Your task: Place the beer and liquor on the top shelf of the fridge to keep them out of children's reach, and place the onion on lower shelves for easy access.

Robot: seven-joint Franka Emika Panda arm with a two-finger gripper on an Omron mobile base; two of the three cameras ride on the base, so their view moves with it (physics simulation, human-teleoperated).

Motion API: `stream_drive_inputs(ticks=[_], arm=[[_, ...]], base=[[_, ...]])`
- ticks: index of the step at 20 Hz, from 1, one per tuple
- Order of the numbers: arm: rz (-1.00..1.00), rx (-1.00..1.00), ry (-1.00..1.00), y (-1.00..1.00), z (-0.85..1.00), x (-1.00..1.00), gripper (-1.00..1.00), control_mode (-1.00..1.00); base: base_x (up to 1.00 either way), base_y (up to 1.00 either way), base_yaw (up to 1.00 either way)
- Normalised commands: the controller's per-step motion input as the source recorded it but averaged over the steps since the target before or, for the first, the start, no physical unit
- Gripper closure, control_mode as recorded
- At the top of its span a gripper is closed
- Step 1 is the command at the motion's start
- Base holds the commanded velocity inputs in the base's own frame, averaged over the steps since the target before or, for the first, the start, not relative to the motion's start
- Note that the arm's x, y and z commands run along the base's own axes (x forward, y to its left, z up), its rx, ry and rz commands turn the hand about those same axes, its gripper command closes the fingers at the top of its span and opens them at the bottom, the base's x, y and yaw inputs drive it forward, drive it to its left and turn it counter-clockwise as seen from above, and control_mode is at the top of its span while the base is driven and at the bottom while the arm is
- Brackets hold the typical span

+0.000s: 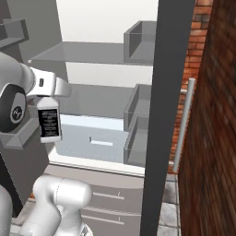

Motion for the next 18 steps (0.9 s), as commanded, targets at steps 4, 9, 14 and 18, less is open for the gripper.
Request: stream_drive_inputs(ticks=[4,9,14,18], arm=[[0.00,0.00,-0.02,0.00,0.07,0.04,1.00,-1.00],[0.00,0.00,-0.09,0.00,0.32,0.01,1.00,-1.00],[0.00,0.00,-0.12,0.00,0.40,0.03,1.00,-1.00],[0.00,0.00,-0.11,0.00,0.34,0.11,1.00,-1.00]], base=[[0.00,0.00,0.00],[0.00,0.00,0.00],[0.00,0.00,0.00],[0.00,0.00,0.00]])
